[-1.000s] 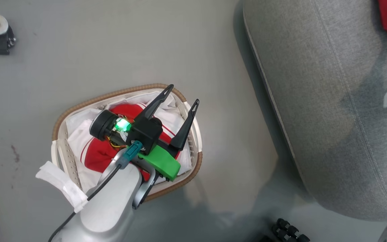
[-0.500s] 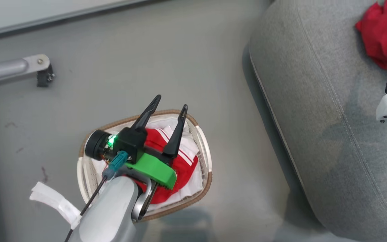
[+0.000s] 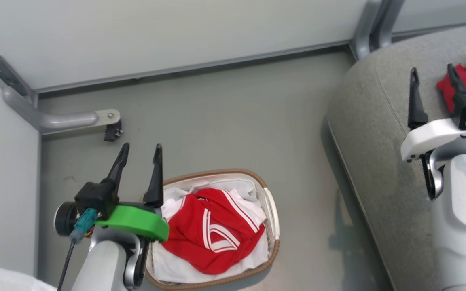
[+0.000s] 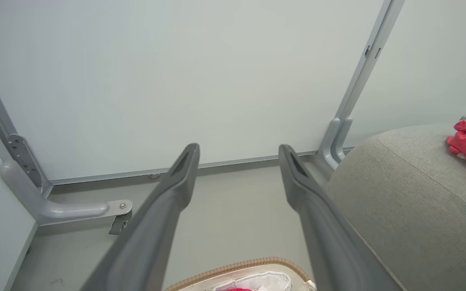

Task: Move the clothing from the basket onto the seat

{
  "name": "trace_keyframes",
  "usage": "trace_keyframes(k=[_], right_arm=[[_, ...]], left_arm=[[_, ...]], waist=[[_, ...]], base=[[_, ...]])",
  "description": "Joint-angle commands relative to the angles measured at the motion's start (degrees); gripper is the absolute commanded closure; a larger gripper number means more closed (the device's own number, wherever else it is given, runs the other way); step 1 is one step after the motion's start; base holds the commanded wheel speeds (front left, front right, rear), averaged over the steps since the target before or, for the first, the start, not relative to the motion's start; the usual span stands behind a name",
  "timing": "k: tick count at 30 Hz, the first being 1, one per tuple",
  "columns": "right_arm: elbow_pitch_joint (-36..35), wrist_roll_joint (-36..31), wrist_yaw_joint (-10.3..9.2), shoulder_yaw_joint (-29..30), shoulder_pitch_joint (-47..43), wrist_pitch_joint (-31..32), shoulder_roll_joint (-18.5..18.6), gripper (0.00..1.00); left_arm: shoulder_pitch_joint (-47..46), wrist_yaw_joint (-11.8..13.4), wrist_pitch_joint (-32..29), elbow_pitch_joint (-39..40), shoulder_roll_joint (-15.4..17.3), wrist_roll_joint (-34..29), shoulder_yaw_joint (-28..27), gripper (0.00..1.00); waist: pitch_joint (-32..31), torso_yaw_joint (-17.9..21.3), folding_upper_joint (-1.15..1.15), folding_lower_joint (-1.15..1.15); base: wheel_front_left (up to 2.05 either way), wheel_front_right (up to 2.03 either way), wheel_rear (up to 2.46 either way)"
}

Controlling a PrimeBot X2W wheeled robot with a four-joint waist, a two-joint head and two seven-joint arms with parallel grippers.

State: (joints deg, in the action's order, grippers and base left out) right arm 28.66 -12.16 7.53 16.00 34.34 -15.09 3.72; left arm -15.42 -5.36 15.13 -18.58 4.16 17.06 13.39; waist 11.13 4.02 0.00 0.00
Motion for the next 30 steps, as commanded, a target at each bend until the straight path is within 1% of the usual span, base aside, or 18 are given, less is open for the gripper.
trace_keyframes(k=[1, 4, 7, 9, 15, 21, 30], right_arm=[[-0.4, 1.9, -0.08, -0.5, -2.2, -0.1, -0.2, 0.0], [-1.3, 4.4, -0.08, -2.9, -5.4, -0.1, -0.7, 0.0], [-1.6, 9.7, -0.08, -6.3, -9.3, -0.1, -0.7, 0.0], [-2.1, 11.9, -0.08, -8.4, -11.7, -0.1, -0.7, 0.0], [-3.7, 16.1, -0.08, -13.2, -18.3, -0.1, -0.7, 0.0], [-5.7, 19.1, -0.08, -14.5, -23.9, -0.1, -0.7, 0.0], [-6.4, 19.4, -0.08, -14.9, -26.5, -0.1, -0.7, 0.0]], left_arm=[[1.9, 0.0, 0.0, -0.2, -0.3, -0.5, -1.3, 0.0], [4.3, -0.2, 0.0, -0.9, -0.6, -0.1, -3.8, 0.0], [6.3, -0.3, 0.0, -1.4, -0.9, 0.1, -5.3, 0.0], [7.5, -0.5, 0.0, -1.5, -0.9, 0.3, -6.0, 0.0], [10.6, -0.8, 0.0, -1.7, -1.2, 0.2, -7.1, 0.0], [13.5, -1.0, 0.0, -1.5, -1.2, 0.4, -7.7, 0.0], [15.2, -0.6, 0.0, -1.4, -1.2, 1.1, -7.6, 0.0]], waist=[[-4.6, -4.2, 0.0, 0.0], [-6.2, -5.2, 0.0, 0.0], [-7.6, -6.3, 0.0, 0.0], [-8.2, -6.8, 0.0, 0.0], [-9.4, -7.2, 0.0, 0.0], [-10.4, -7.1, 0.0, 0.0], [-11.1, -6.5, 0.0, 0.0]], base=[[0.0, 0.0, 0.0], [0.0, 0.0, 0.0], [0.0, 0.0, 0.0], [0.0, 0.0, 0.0], [0.0, 0.0, 0.0], [0.0, 0.0, 0.0], [0.0, 0.0, 0.0]])
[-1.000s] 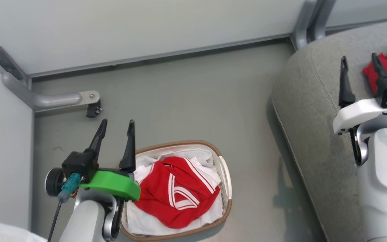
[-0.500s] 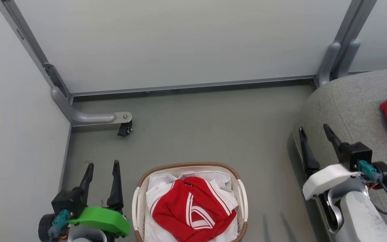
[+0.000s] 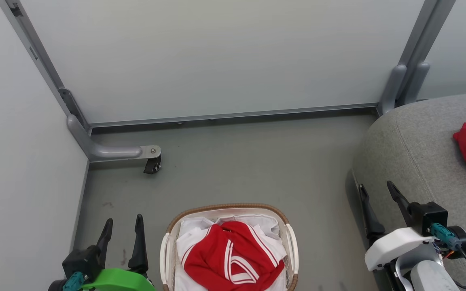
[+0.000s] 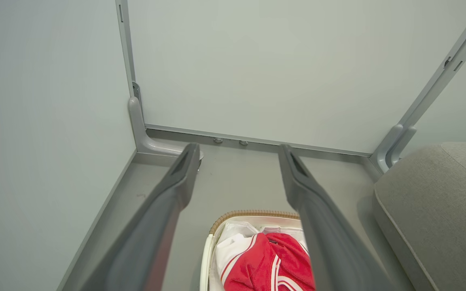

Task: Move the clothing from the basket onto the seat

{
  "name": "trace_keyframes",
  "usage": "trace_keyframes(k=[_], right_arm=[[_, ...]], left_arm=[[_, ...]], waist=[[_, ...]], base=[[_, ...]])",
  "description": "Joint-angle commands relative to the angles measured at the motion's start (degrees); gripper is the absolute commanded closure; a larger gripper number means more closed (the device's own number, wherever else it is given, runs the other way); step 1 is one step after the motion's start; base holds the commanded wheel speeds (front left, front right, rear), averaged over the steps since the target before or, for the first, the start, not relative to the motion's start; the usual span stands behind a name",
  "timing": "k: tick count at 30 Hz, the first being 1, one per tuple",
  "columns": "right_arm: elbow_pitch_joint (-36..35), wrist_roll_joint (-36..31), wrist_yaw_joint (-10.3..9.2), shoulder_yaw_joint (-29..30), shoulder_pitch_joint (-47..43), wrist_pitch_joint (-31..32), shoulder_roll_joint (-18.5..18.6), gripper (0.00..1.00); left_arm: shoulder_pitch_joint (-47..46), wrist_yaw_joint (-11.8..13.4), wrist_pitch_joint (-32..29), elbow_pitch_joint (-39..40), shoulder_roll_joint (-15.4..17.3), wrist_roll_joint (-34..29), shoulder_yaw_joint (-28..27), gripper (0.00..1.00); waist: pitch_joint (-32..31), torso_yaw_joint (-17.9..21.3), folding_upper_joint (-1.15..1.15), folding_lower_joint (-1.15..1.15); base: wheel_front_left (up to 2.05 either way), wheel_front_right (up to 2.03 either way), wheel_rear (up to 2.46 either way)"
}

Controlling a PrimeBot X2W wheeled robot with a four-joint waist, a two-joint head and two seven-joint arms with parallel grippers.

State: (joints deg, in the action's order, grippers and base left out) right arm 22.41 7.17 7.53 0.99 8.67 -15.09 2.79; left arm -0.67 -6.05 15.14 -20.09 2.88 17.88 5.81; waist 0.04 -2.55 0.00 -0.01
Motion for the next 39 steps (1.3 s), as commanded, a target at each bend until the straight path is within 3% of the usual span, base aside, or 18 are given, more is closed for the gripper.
trace_keyframes(k=[1, 26, 39], right_arm=[[-0.2, 0.0, -0.08, 0.2, -0.8, -0.1, 0.2, 0.0], [-0.9, -0.5, -0.08, 0.1, -0.2, -0.1, 0.2, 0.0], [-3.3, -1.4, -0.08, 1.8, 3.9, -0.1, 0.2, 0.0]], left_arm=[[0.4, 0.2, 0.0, 0.1, 0.0, 0.3, 0.1, 0.0], [-0.7, 0.4, 0.0, 0.0, 0.0, -0.4, 1.0, 0.0], [-8.8, -0.4, 0.0, -1.0, 0.1, -3.4, 5.4, 0.0]], waist=[[-0.1, 0.0, 0.0, 0.01], [0.7, 0.2, 0.0, 0.01], [8.6, 1.5, 0.0, 0.01]], base=[[0.0, 0.0, 0.0], [0.0, 0.0, 0.0], [0.0, 0.0, 0.0]])
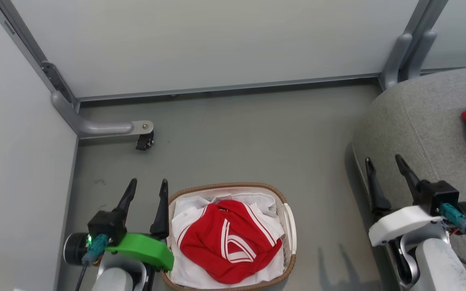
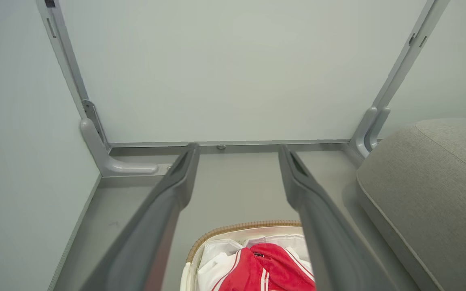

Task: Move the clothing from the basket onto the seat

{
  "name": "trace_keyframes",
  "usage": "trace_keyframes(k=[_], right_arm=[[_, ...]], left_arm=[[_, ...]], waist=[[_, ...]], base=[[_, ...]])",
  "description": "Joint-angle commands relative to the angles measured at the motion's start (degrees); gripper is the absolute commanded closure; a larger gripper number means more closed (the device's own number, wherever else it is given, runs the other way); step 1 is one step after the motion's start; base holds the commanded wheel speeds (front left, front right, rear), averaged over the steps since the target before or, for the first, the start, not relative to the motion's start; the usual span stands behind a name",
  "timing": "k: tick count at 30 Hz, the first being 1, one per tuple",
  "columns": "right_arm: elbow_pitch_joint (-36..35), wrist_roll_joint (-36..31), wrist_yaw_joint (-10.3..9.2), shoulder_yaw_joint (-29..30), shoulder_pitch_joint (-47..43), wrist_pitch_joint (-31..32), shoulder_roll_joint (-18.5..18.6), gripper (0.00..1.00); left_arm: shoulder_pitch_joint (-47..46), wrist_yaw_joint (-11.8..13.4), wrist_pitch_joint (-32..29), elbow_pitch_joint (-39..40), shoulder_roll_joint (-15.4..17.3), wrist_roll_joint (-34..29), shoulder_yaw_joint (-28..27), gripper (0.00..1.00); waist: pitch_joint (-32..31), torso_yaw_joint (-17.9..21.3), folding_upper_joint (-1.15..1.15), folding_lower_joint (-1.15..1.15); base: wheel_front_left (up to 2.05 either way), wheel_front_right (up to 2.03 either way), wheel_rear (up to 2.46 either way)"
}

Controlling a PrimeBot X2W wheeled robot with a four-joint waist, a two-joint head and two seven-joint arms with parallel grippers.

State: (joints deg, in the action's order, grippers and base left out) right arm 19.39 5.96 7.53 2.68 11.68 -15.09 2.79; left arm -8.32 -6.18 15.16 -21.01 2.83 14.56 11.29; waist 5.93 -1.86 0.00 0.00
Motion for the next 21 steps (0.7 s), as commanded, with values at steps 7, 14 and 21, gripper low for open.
trace_keyframes(k=[7, 14, 21], right_arm=[[-3.4, -0.5, -0.08, 0.0, 5.2, -0.1, 0.2, 0.0], [-6.0, 0.2, -0.08, -0.9, 9.4, -0.1, 0.2, 0.0], [-7.6, 2.0, -0.08, -1.9, 11.9, -0.1, 0.2, 0.0]], left_arm=[[-11.0, -0.9, 0.0, -5.9, 0.1, -3.0, 3.7, 0.0], [-20.8, -1.3, 0.0, -17.1, 0.2, -4.7, 9.8, 0.0], [-28.2, -1.4, -0.7, -30.3, 0.3, -6.6, 16.7, 0.0]], waist=[[10.9, 4.0, 0.0, 0.0], [20.5, 8.6, 0.0, 0.0], [28.2, 12.7, 0.0, 0.0]], base=[[0.0, 0.0, 0.0], [0.0, 0.0, 0.0], [0.0, 0.0, 0.0]])
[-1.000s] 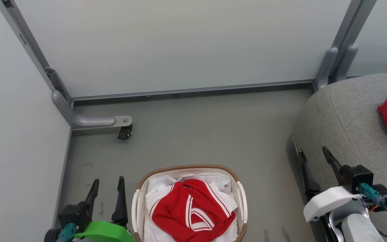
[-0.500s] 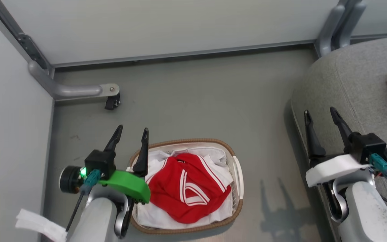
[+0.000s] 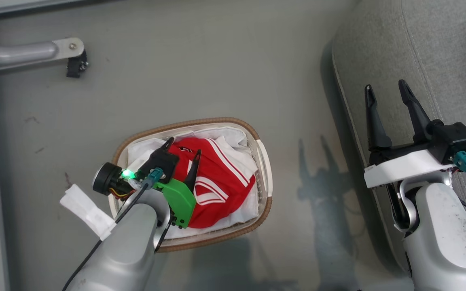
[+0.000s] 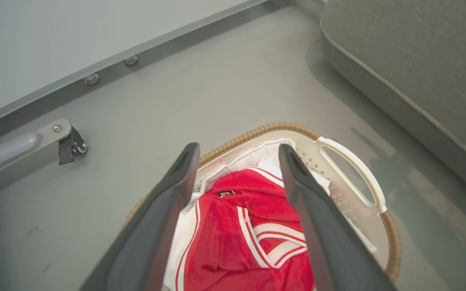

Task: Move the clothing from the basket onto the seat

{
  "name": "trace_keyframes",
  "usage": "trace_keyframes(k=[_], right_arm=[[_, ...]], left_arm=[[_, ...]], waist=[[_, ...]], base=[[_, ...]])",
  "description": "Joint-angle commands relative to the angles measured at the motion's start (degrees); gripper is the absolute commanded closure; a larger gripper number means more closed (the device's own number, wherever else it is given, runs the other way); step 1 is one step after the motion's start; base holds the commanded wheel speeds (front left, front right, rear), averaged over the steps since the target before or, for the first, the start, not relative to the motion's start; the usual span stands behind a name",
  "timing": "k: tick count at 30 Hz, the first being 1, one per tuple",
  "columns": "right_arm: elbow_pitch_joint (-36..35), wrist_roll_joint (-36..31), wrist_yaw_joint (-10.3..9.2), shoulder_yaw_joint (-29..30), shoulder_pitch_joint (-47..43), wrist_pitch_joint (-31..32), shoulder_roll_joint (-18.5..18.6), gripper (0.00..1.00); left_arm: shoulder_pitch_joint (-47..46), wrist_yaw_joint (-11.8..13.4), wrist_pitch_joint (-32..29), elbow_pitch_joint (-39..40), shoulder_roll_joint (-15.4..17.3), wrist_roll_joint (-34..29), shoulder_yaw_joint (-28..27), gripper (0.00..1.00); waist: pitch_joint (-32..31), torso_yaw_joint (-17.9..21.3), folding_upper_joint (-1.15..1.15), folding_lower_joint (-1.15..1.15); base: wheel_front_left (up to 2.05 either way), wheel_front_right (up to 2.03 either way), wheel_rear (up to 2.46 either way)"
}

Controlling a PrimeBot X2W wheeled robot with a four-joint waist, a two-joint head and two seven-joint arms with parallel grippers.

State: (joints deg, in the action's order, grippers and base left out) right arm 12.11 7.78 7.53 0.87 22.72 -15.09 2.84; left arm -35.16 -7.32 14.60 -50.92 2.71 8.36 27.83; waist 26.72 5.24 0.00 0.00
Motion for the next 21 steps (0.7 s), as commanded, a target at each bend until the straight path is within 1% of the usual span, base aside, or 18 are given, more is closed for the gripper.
trace_keyframes(k=[1, 8, 14, 21], right_arm=[[-0.5, 0.5, -0.08, -0.4, 1.1, -0.1, 0.1, 0.0], [-2.0, 2.8, -0.08, -1.8, 3.1, -0.1, 0.1, 0.0], [-3.7, 4.2, -0.08, -2.6, 4.6, -0.1, 0.1, 0.0], [-5.3, 5.2, -0.08, -3.6, 6.5, -0.1, 0.1, 0.0]], left_arm=[[-2.0, -0.2, -0.1, -1.6, 0.4, -0.3, 1.3, 0.0], [-6.4, -0.2, -0.2, -7.7, 0.4, 1.7, 10.4, 0.0], [-9.7, -0.2, -0.2, -9.4, 0.4, 2.6, 18.3, 0.0], [-14.6, -0.2, -0.2, -13.9, 0.6, 1.3, 23.7, 0.0]], waist=[[8.2, 6.1, 0.0, 0.0], [14.2, 9.0, 0.0, 0.0], [18.5, 10.6, 0.0, 0.0], [22.3, 11.7, 0.0, 0.0]], base=[[0.0, 0.0, 0.0], [0.0, 0.0, 0.0], [0.0, 0.0, 0.0], [0.0, 0.0, 0.0]])
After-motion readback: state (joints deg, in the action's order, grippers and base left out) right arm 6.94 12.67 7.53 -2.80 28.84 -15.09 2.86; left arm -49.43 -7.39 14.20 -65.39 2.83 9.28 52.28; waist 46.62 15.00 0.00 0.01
